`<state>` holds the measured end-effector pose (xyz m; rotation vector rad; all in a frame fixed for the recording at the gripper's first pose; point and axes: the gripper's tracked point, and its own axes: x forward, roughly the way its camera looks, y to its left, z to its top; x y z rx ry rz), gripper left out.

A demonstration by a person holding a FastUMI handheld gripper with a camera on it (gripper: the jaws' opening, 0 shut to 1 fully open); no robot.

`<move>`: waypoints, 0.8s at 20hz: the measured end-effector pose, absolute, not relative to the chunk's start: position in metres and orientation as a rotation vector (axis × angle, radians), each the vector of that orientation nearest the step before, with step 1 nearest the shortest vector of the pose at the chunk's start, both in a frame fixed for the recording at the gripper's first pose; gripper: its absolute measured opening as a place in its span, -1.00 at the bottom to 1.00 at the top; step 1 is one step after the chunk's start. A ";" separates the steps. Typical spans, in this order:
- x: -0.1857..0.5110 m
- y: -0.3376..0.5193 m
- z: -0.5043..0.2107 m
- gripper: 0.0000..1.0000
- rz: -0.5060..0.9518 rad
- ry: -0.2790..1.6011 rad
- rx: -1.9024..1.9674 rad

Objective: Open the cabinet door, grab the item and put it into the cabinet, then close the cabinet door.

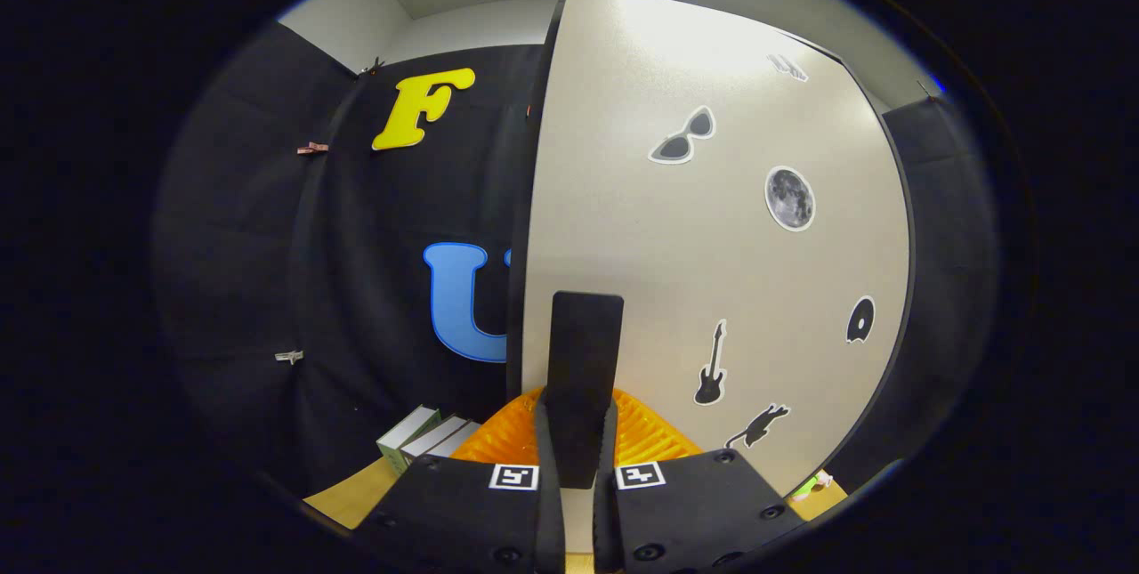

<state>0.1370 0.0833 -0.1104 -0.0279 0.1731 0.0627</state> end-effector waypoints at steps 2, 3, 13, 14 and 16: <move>0.122 0.085 -0.104 -0.67 0.089 0.169 -0.025; 0.117 0.083 -0.103 -0.67 0.100 0.170 -0.032; 0.039 0.054 -0.082 -0.67 0.233 0.182 0.056; 0.035 0.049 -0.081 -0.67 0.255 0.191 0.060; 0.022 0.036 -0.079 -0.67 0.306 0.208 0.072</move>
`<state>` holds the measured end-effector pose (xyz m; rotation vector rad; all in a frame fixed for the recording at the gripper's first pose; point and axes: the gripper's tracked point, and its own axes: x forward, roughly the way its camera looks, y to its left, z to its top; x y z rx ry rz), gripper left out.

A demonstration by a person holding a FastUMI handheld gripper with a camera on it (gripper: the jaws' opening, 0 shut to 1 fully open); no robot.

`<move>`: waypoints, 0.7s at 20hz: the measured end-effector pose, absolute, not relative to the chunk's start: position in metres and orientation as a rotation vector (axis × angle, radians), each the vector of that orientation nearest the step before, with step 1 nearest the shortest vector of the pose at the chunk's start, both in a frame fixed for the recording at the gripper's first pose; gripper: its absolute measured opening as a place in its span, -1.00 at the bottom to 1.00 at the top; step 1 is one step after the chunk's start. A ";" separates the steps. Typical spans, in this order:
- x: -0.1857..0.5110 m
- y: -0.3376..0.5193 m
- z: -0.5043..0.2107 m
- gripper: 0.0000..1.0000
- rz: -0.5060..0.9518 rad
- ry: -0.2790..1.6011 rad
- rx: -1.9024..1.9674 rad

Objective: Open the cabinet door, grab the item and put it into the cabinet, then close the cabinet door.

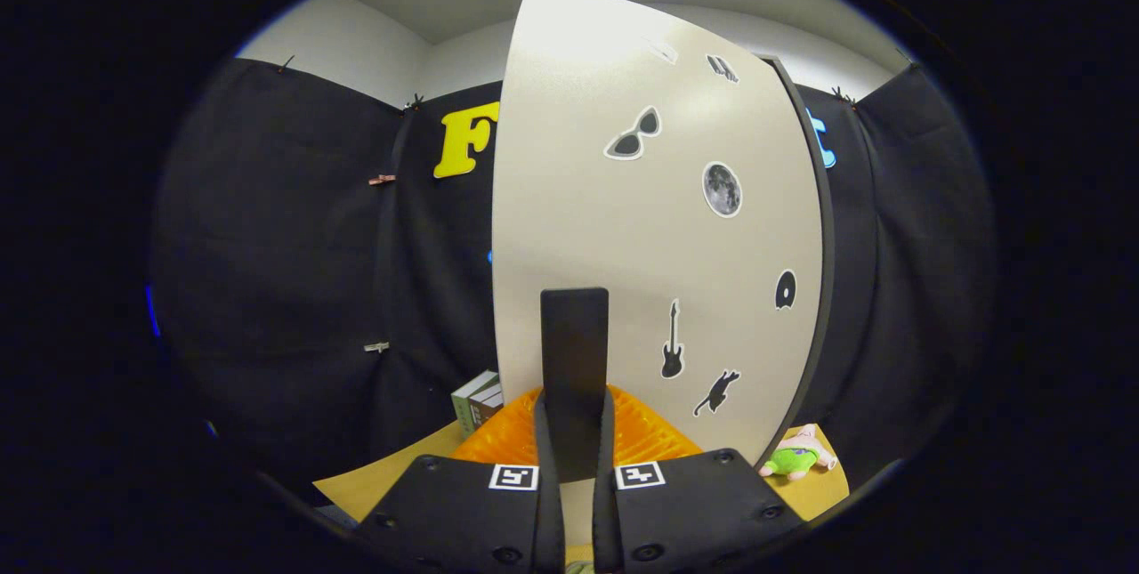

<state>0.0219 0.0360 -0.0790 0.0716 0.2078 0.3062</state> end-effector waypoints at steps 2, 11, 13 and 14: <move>0.009 0.020 -0.076 -0.67 0.337 0.211 0.078; -0.027 -0.050 -0.068 -0.69 0.336 0.200 0.091; -0.028 -0.066 -0.067 -0.69 0.303 0.199 0.079; -0.028 -0.072 -0.068 -0.69 0.285 0.200 0.069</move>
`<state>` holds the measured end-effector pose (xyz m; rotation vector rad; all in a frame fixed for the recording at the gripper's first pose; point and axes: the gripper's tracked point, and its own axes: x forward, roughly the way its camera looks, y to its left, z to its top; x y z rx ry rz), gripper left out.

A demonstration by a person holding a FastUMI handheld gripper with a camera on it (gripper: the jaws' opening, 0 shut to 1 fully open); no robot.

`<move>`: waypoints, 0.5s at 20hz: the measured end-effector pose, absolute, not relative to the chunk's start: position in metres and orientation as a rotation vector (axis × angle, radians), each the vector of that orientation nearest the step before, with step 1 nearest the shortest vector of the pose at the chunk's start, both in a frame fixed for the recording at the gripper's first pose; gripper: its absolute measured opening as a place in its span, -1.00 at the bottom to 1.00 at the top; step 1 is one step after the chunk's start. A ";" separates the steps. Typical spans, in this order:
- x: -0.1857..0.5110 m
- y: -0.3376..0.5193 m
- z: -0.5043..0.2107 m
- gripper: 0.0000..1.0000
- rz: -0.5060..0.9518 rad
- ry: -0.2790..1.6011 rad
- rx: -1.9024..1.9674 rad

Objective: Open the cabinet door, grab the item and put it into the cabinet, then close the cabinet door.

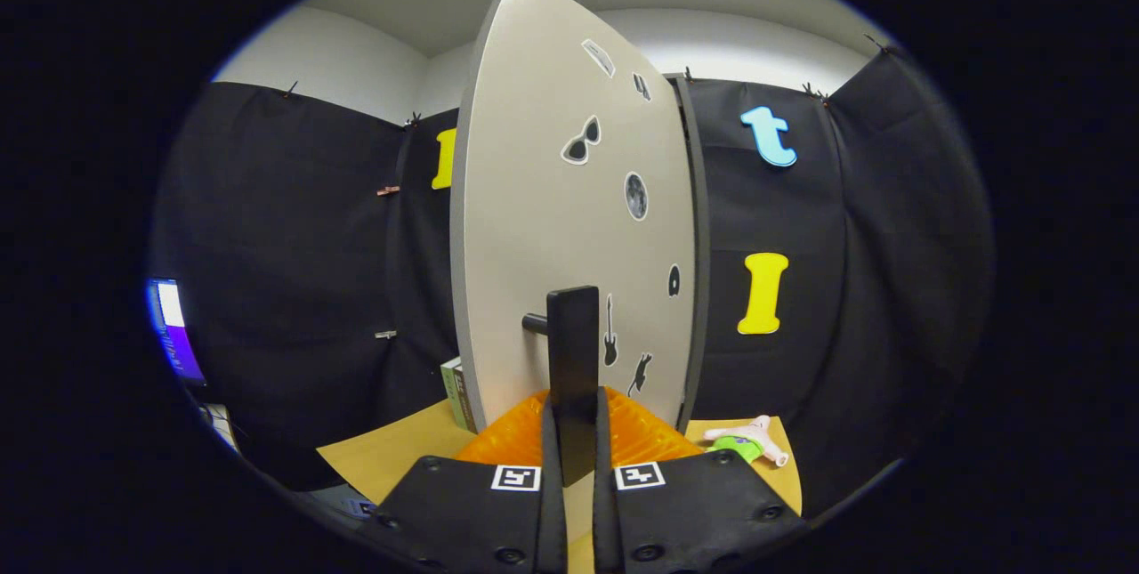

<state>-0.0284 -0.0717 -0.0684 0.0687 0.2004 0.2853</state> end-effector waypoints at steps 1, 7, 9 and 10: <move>-0.029 -0.077 -0.067 -0.69 0.267 0.199 0.065; -0.027 -0.105 -0.069 -0.71 0.185 0.196 0.079; -0.028 -0.115 -0.070 -0.71 0.151 0.198 0.075; -0.030 -0.119 -0.069 -0.71 0.138 0.195 0.074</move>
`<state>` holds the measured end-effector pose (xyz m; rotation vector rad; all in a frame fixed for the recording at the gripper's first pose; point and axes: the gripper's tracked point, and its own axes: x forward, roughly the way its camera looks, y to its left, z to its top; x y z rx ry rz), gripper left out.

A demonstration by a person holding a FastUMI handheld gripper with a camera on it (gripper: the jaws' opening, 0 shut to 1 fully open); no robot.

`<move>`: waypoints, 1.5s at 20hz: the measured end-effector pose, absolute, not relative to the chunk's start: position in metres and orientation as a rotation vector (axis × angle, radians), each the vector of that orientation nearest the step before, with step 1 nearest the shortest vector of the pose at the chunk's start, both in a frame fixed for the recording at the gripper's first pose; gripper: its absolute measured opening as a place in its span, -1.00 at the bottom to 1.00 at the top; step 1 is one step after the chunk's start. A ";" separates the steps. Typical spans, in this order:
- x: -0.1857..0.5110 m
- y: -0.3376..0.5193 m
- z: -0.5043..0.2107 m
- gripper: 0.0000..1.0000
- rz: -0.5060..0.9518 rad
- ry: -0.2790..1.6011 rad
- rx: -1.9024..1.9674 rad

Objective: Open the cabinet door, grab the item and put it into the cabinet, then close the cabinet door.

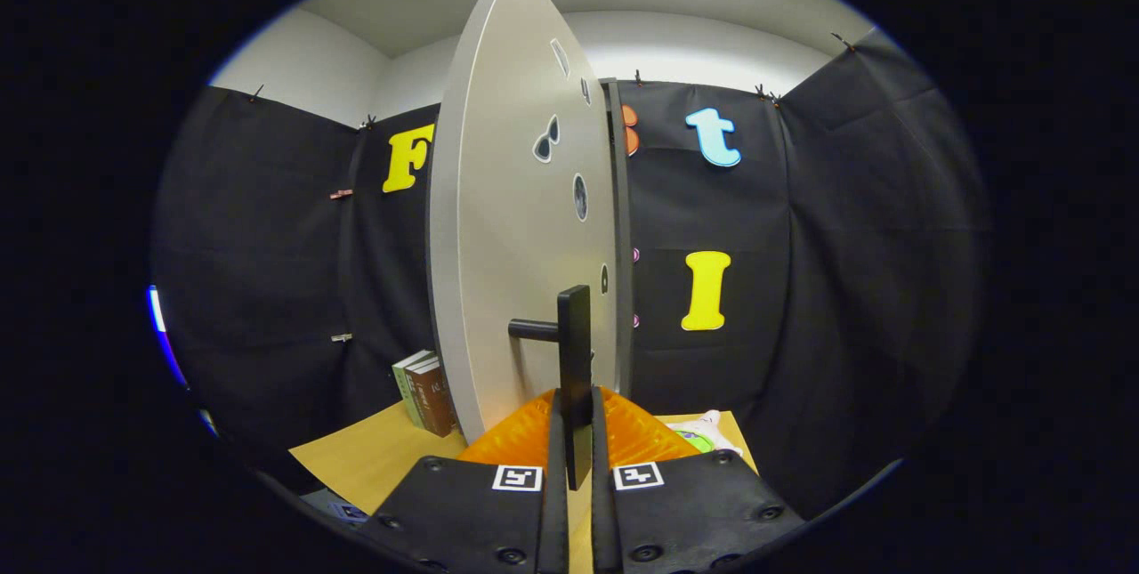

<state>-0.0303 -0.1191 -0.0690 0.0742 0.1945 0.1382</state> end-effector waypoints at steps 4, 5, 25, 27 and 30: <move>-0.048 -0.145 -0.063 -0.72 0.027 0.189 0.093; -0.055 -0.147 -0.058 -0.73 -0.005 0.177 0.097; -0.091 0.100 -0.324 -0.70 0.022 0.728 0.082; -0.096 0.107 -0.371 -0.40 0.014 0.855 0.080; -0.097 0.107 -0.430 -0.38 0.023 1.007 0.051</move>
